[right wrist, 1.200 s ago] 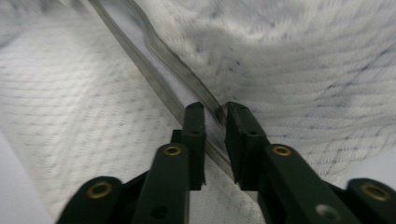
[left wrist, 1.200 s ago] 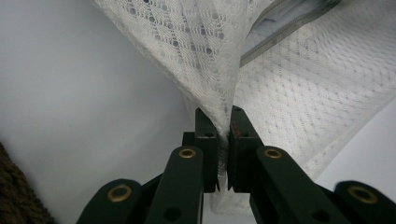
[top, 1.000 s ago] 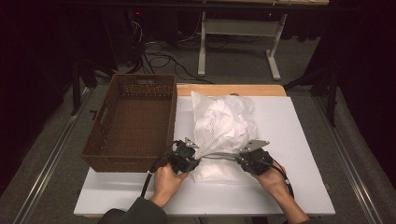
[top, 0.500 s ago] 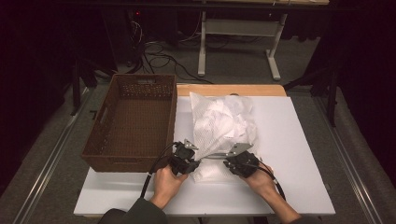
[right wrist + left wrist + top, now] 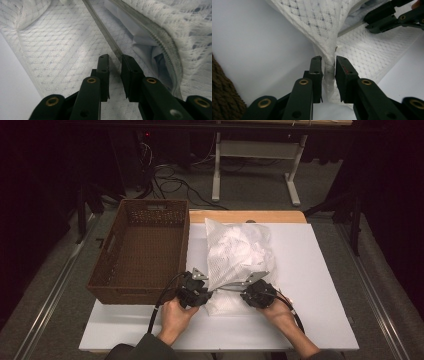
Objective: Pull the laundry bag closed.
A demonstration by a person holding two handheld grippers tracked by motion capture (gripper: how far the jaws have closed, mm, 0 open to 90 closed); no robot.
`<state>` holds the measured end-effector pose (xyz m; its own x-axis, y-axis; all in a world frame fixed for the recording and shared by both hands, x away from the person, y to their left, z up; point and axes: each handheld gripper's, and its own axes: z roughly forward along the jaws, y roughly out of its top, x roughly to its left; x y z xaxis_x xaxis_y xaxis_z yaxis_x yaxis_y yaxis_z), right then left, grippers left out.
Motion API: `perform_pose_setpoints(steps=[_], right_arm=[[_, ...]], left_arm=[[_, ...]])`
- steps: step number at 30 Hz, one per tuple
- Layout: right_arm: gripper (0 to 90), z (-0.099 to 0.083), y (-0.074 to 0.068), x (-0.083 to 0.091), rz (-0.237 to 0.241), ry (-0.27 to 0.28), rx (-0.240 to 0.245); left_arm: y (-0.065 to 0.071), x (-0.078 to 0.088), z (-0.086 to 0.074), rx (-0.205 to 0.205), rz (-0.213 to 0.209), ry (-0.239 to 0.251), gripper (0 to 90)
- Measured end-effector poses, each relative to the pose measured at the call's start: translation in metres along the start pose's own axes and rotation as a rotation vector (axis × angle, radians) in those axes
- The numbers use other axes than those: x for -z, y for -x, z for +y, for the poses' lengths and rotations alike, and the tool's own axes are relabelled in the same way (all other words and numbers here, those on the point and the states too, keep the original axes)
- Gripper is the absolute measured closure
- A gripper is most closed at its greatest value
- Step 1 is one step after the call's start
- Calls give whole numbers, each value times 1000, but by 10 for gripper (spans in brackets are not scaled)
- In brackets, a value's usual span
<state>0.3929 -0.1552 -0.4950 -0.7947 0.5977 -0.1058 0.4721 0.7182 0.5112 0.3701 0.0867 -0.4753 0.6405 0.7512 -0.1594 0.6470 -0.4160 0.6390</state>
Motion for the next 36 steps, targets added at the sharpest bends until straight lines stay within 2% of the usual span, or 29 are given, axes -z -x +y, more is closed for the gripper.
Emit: perform_pose_setpoints(steps=[3, 6, 13, 17, 23, 27, 32, 36], right_arm=[[778, 1, -1, 0, -11, -3, 1], [751, 2, -2, 0, -15, 2, -3], [741, 14, -13, -2, 42, 64, 23], [737, 21, -18, -9, 69, 75, 22], [724, 31, -23, -20, 114, 87, 17], [684, 36, -28, -24, 145, 98, -8], [704, 41, -33, -28, 153, 101, 18], [766, 44, -32, -29, 162, 109, 4]], left_arm=[[0, -3, -1, -7, 5, -15, 836], [-1, -6, 0, -5, -1, -27, 849], [-1, -6, 0, -4, -7, -32, 853], [-1, -6, 0, -6, -5, -30, 852], [-1, -6, 0, -6, -7, -31, 852], [-1, -6, 0, -7, -6, -31, 852], [-1, -7, 0, -4, -7, -36, 852], [-1, -7, -1, -6, -8, -35, 852]])
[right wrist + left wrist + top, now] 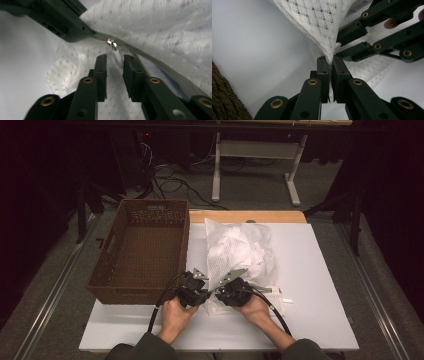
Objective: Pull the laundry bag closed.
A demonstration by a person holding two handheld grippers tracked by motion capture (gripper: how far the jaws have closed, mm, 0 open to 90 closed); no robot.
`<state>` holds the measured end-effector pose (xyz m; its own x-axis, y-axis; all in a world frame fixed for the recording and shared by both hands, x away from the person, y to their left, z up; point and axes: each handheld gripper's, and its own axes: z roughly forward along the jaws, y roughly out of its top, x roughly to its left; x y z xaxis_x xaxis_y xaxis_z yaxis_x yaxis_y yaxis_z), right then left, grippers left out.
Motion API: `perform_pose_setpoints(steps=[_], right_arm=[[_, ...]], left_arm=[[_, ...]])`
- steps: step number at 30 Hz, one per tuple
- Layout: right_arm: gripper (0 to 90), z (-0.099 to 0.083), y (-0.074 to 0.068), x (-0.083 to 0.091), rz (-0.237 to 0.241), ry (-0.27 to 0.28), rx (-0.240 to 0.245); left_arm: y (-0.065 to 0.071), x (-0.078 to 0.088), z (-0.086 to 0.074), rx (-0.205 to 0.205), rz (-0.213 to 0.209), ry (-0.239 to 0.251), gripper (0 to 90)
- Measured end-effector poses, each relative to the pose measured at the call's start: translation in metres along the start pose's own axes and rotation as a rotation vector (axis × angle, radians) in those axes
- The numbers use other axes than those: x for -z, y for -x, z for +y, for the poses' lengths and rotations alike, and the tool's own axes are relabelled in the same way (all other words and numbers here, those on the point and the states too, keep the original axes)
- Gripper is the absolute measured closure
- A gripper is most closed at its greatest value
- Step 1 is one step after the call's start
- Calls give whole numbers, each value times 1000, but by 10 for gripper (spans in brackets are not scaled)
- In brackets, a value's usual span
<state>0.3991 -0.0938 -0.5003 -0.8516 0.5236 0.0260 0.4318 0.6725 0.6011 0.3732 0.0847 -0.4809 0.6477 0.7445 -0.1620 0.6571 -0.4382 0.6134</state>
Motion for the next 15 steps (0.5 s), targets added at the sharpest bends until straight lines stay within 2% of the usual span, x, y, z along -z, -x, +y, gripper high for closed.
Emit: perform_pose_setpoints(steps=[6, 8, 11, 12, 15], right_arm=[[864, 0, 0, -1, 9, 9, 5], [869, 0, 0, 0, 7, 4, 33], [872, -1, 1, 2, 8, -1, 21], [872, -1, 2, 3, -4, -7, 30], [873, -6, 8, 7, -17, -11, 17]], left_arm=[[0, 0, 0, 1, 2, 0, 852], [0, -1, 0, -5, 7, -2, 854], [0, -1, 0, -1, 11, -6, 859], [0, -1, 0, 0, 10, -6, 860], [0, -1, 0, -1, 11, -8, 862]])
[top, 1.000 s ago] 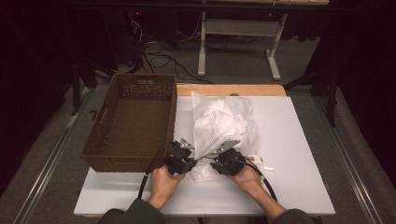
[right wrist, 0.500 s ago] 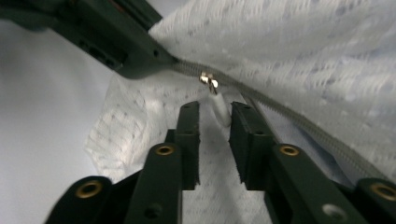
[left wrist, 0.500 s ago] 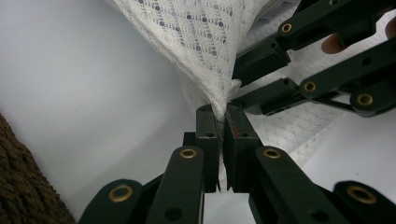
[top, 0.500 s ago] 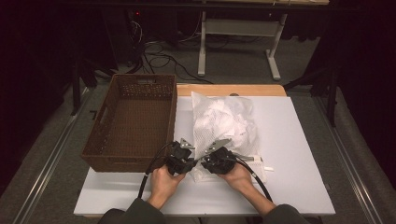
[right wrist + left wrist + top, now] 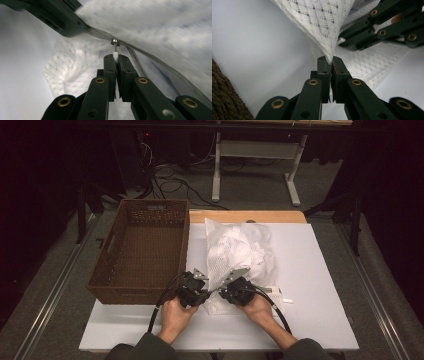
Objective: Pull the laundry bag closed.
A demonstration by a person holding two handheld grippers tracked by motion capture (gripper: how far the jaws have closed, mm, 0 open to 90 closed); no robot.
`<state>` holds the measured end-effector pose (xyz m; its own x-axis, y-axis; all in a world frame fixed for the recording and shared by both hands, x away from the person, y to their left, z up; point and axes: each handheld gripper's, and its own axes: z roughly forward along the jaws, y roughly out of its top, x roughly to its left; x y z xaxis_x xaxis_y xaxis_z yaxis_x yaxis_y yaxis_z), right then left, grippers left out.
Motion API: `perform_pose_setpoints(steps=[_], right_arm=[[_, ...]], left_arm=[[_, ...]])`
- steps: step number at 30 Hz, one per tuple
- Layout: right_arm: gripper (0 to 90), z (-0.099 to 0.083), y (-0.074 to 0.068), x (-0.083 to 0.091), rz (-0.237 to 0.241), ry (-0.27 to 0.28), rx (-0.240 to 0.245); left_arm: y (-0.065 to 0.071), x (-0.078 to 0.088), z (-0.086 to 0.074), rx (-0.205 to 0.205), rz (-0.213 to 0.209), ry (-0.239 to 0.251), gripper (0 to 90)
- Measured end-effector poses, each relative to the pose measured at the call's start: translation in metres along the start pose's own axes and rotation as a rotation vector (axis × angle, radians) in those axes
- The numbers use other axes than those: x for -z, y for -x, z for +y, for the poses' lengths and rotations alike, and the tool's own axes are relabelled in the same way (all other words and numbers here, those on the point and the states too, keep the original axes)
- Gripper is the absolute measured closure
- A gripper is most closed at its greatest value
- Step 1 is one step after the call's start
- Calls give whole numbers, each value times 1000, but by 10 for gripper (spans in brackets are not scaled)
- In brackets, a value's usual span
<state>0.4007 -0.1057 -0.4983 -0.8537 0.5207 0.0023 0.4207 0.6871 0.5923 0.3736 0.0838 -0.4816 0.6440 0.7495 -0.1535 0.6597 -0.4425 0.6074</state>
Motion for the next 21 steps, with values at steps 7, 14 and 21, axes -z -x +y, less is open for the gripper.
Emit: perform_pose_setpoints(steps=[7, 14, 21], right_arm=[[873, -11, 7, 6, -26, -9, -24], [872, -12, 4, 5, -26, -5, -18], [872, -12, 5, 7, -29, -17, -5]], left_arm=[[1, -4, -1, -12, 3, -4, 829], [3, -11, -1, -20, 6, -12, 819], [2, -11, -1, -10, 11, -22, 861]])
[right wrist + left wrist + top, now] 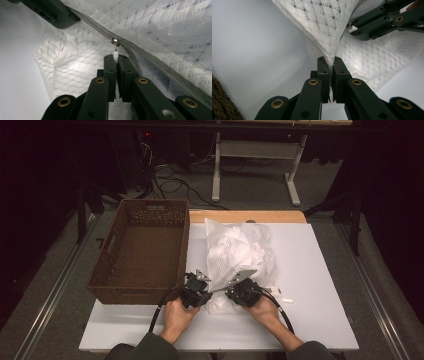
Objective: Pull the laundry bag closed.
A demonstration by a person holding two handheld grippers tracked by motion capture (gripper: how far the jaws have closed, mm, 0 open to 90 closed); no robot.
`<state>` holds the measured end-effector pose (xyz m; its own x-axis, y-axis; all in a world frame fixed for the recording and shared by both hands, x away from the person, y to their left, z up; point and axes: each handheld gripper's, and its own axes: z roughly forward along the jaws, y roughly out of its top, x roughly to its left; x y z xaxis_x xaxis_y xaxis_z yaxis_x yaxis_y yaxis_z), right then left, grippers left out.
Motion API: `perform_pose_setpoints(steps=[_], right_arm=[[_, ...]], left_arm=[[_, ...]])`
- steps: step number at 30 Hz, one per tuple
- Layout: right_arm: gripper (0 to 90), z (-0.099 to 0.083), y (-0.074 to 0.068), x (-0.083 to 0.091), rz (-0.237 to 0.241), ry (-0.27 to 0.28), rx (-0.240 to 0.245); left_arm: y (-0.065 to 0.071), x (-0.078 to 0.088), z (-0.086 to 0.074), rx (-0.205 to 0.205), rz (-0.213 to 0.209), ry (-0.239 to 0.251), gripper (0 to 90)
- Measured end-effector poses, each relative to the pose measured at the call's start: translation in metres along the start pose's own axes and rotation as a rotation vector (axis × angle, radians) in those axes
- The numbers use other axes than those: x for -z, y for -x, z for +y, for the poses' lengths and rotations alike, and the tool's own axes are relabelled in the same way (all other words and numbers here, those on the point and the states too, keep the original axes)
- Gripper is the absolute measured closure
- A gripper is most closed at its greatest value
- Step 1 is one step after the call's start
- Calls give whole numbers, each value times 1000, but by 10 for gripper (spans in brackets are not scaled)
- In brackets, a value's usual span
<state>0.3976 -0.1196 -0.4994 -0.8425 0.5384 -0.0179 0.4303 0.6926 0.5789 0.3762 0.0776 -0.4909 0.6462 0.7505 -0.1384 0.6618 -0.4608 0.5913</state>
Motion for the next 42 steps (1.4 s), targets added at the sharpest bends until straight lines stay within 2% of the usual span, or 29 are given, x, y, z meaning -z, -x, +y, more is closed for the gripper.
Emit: perform_pose_setpoints(steps=[3, 5, 13, 15, 17, 22, 24, 28, 42], right_arm=[[873, -2, 3, 2, -25, -14, 7], [873, -5, 5, 3, -28, -14, -10], [859, -6, 5, 3, -44, -8, -12], [797, -5, 6, 0, -37, 4, -19], [787, -2, 5, -1, -40, 1, -21], [864, 3, 4, -4, -63, -11, -6], [868, 2, 6, -3, -55, -14, -16], [871, 0, 5, 0, -71, -33, 6], [872, -10, 11, 9, -88, -41, -11]], left_arm=[[0, -2, 0, -9, 14, -12, 861], [0, -2, 0, -11, 13, -13, 861], [1, -4, -1, -19, 19, -21, 859], [2, -3, -1, -21, 19, -21, 859], [2, -3, -1, -22, 18, -22, 859], [1, -4, -1, -20, 19, -24, 859], [2, -6, -1, -22, 23, -29, 860], [7, -8, -1, -69, 73, -56, 863], [5, -11, -3, -60, 64, -49, 863]])
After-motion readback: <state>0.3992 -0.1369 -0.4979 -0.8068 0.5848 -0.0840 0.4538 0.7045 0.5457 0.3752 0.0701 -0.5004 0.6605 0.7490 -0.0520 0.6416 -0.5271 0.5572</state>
